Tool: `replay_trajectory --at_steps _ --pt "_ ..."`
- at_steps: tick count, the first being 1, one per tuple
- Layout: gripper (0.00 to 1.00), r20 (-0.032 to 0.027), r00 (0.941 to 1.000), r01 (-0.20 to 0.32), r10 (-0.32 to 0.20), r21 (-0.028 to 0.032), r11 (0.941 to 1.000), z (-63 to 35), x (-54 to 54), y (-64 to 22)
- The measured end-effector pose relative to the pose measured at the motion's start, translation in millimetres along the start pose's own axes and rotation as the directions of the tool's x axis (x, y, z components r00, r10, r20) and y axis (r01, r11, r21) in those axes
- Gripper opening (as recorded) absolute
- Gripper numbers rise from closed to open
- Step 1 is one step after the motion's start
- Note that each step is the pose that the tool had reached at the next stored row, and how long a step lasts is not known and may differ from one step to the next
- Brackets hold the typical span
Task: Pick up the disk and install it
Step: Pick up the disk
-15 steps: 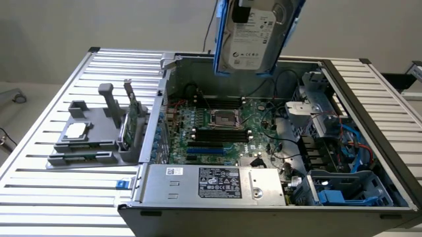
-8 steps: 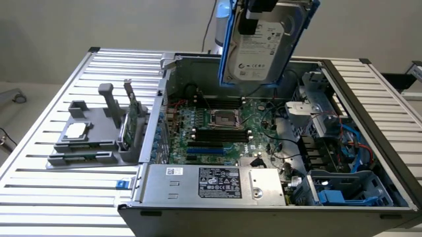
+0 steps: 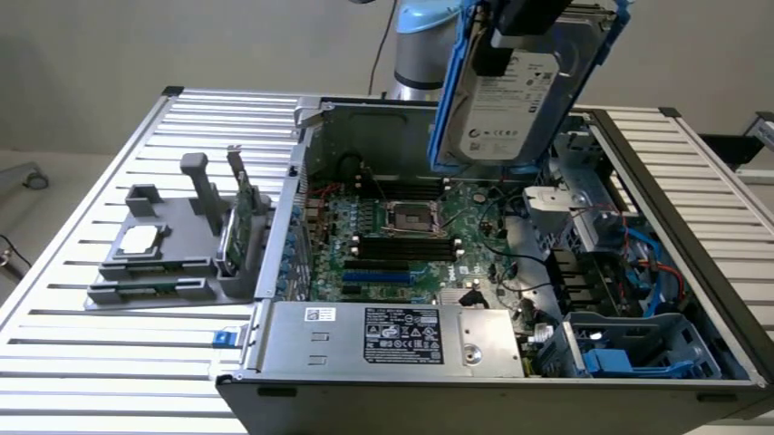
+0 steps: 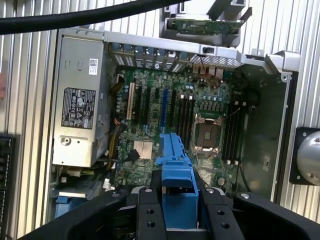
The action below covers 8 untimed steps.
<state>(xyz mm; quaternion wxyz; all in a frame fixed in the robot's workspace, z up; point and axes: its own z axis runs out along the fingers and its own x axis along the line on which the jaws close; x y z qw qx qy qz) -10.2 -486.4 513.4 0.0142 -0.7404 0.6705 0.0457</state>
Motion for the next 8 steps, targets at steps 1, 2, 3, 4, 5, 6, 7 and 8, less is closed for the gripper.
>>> replay_trajectory --at_steps 1,2,3,4,5,6,7,8 --pt "0.32 0.0000 1.0000 0.000 0.000 0.0000 1.0000 -0.3 2.4 -4.1" --pt "0.32 0.0000 1.0000 0.000 0.000 0.0000 1.0000 -0.6 4.7 -8.2" --pt "0.32 0.0000 1.0000 0.000 0.000 0.0000 1.0000 -1.0 7.1 -12.2" --pt "0.32 0.0001 1.0000 0.000 0.000 0.0000 1.0000 -1.3 9.5 -16.2" --pt "0.32 0.0001 1.0000 0.000 0.000 0.0000 1.0000 -1.7 12.2 -20.4" --pt "0.32 0.0001 1.0000 0.000 0.000 0.0000 1.0000 -2.0 14.6 -24.0" --pt "0.32 0.0000 1.0000 0.000 0.000 0.0000 1.0000 -2.4 17.1 -28.0" --pt "0.32 0.0001 1.0000 0.000 0.000 0.0000 1.0000 -2.7 19.6 -31.9"
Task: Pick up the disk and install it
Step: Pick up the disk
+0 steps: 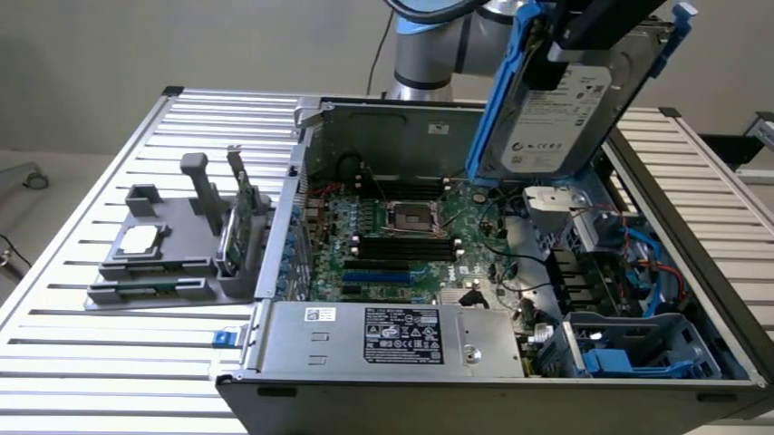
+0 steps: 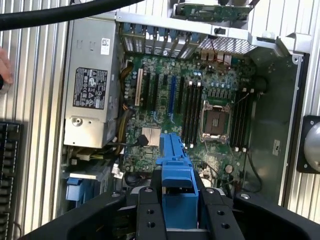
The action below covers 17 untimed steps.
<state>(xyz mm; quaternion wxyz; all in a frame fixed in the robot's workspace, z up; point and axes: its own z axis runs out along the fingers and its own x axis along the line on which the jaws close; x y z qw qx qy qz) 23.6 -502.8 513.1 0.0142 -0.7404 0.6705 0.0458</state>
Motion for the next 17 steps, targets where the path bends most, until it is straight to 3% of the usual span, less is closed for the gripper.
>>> replay_trajectory --at_steps 7,10,12,17 --pt "0.32 0.0000 1.0000 0.000 0.000 0.0000 1.0000 -2.5 18.0 -26.2" --pt "0.32 -0.0001 1.0000 0.000 0.000 0.0008 1.0000 -3.0 26.2 -31.7" --pt "0.32 -0.0005 1.0000 0.000 0.000 0.0048 1.0000 -3.0 31.3 -33.0" --pt "0.32 -0.0030 1.0000 0.002 -0.002 0.0234 0.9997 -2.5 41.5 -34.2"
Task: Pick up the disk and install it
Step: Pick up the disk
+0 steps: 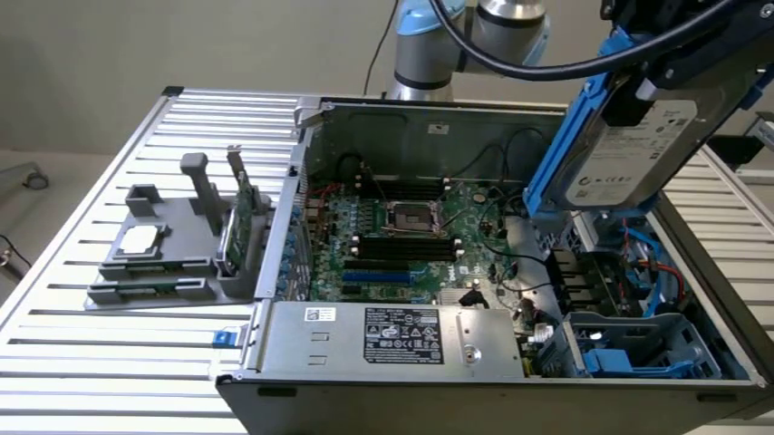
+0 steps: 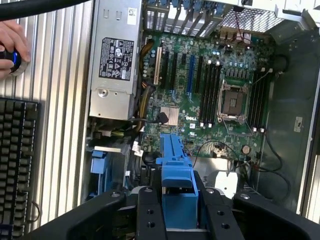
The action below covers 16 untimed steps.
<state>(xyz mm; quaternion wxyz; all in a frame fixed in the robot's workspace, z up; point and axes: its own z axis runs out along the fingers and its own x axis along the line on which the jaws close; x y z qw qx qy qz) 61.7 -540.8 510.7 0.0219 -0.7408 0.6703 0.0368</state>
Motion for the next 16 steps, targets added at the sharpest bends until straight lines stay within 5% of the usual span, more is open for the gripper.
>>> replay_trajectory --at_steps 7,10,13,16 --pt "0.32 -0.0023 1.0000 0.001 -0.001 0.0134 0.9999 0.5 14.1 -3.2" --pt "0.32 -0.0103 0.9999 0.002 -0.001 0.0217 0.9998 0.6 17.0 -3.4" --pt "0.32 -0.0375 0.9993 0.004 -0.002 0.0410 0.9992 0.7 17.7 -3.4" --pt "0.32 -0.0816 0.9967 0.004 0.001 0.0585 0.9983 0.9 17.8 -3.4"
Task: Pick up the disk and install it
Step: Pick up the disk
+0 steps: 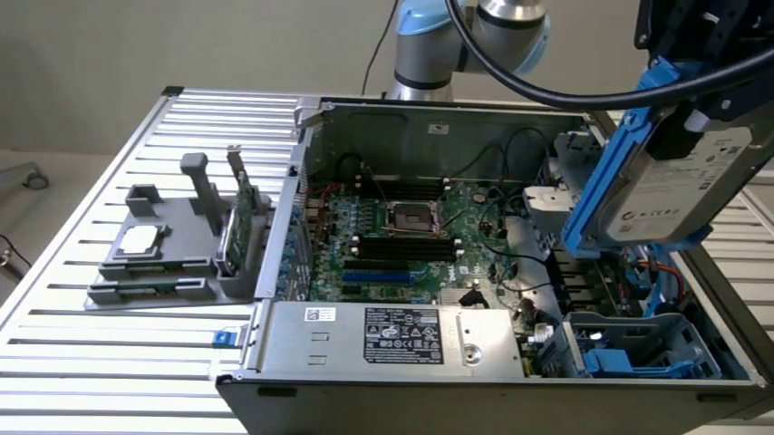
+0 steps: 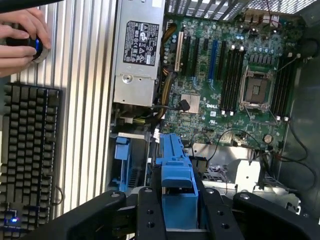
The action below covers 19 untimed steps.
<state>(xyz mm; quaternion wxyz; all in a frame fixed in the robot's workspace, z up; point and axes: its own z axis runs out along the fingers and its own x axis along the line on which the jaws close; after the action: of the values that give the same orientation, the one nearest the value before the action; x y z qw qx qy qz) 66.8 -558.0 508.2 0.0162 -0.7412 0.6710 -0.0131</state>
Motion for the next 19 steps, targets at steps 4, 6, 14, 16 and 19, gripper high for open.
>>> replay_trajectory --at_steps 4,6,14,16,19 --pt "0.32 -0.0425 0.9989 -0.021 0.022 0.0185 0.9996 0.6 0.0 0.1" --pt "0.32 -0.0552 0.9977 -0.039 0.041 0.0278 0.9989 1.4 0.0 0.1" --pt "0.32 -0.0640 0.9902 -0.122 0.124 0.0381 0.9918 8.5 0.1 0.4" --pt "0.32 -0.0654 0.9888 -0.132 0.134 0.0382 0.9905 10.2 0.1 0.2" --pt "0.32 -0.0679 0.9881 -0.136 0.138 0.0383 0.9900 12.4 0.6 -2.2"
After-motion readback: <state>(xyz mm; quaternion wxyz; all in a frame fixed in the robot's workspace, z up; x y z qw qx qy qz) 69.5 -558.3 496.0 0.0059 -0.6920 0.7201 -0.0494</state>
